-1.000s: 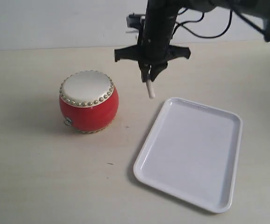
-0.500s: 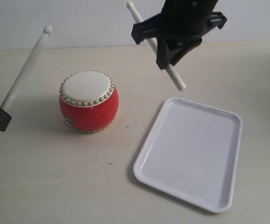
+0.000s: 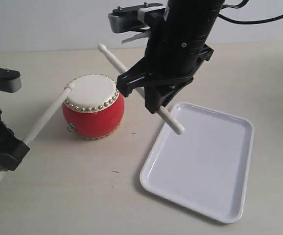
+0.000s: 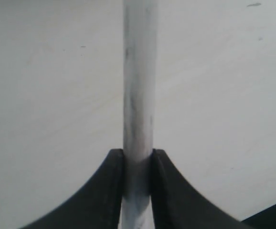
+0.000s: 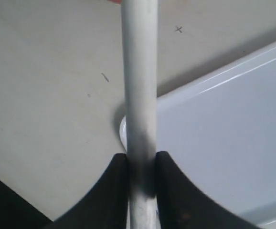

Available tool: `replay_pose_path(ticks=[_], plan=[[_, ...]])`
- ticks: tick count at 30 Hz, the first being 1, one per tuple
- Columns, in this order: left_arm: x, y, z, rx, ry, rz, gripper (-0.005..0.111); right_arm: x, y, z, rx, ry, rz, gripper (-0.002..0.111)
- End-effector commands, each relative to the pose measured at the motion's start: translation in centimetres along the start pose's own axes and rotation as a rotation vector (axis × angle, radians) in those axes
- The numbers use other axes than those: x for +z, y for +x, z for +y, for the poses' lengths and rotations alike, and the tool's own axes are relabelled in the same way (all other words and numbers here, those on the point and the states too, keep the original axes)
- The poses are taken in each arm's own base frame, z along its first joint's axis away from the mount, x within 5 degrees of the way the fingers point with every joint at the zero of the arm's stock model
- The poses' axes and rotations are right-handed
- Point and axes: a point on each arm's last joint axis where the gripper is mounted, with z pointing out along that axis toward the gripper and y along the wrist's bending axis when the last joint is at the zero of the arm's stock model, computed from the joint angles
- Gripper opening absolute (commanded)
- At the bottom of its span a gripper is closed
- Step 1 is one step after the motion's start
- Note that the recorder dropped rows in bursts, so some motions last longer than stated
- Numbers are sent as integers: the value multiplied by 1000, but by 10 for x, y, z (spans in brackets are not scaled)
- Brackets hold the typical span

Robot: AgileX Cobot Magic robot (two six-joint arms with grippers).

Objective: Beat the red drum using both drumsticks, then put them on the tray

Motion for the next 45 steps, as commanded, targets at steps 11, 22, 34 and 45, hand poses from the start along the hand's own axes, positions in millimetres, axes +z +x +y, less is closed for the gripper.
replay_pose_path(ticks=[11,22,34,45], plan=[[-16,0,-1,17,-26,-96,0,28,-7,19,-73,36,61,0],[-35,8,-3,26,-42,-161,0,96,-3,11,-4,27,259,0],[32,-13,6,33,-29,99,0,-11,-4,23,-63,53,-52,0],[-1,-12,4,22,-35,27,0,30,-12,17,-54,68,58,0]])
